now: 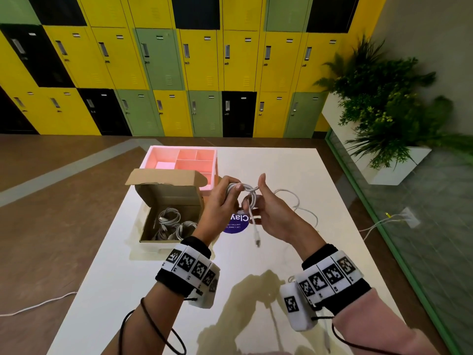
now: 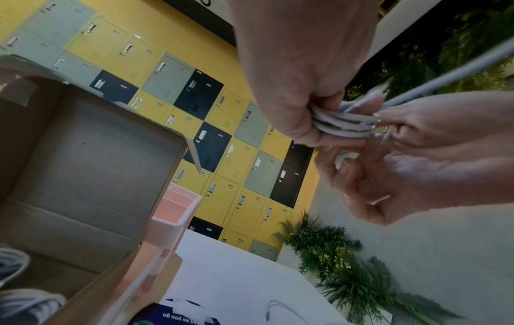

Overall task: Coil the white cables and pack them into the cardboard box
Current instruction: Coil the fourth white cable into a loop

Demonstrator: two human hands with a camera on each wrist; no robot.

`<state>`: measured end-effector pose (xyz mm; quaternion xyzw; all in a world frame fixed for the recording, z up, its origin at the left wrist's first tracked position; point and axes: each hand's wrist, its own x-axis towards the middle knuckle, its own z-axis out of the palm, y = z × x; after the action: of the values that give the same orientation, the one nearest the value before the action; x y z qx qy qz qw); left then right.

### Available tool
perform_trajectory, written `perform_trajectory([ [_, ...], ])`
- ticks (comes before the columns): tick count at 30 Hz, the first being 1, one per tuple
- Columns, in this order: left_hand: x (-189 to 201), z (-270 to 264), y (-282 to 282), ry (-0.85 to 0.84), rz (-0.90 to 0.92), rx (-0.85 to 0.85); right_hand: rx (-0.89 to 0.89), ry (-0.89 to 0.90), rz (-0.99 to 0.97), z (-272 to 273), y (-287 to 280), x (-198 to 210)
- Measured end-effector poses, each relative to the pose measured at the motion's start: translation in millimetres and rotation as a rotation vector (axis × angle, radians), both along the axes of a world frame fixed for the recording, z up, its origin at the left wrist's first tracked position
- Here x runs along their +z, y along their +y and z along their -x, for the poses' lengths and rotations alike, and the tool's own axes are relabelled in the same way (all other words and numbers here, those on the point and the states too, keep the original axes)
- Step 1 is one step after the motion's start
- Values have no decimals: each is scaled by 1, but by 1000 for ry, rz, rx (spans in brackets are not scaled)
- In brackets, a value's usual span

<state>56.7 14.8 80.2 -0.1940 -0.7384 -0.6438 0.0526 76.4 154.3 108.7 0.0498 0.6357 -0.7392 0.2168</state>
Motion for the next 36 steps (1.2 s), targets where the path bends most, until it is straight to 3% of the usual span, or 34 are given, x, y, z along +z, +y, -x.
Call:
perform_trajectory([
  [6, 10, -2, -3, -199, -239, -165, 162, 128, -46, -3, 5, 3],
  [11, 9, -2, -4, -185, -267, -196, 290, 216, -165, -7, 16, 6],
  [17, 3, -2, 5, -144, -255, -19, 295, 211, -186, -5, 16, 8],
  [22, 2, -3, 5, -101, -227, 95, 93, 204, -253, 1, 15, 12],
  [25, 3, -3, 5, -100, -269, 174, 61, 145, -293, 0, 16, 17],
  [29, 6, 0, 2, -79, -306, 253, 158, 123, -315, -5, 11, 19],
  [36, -2, 2, -5, -54, -262, 300, 345, 270, -468, -11, -2, 21],
])
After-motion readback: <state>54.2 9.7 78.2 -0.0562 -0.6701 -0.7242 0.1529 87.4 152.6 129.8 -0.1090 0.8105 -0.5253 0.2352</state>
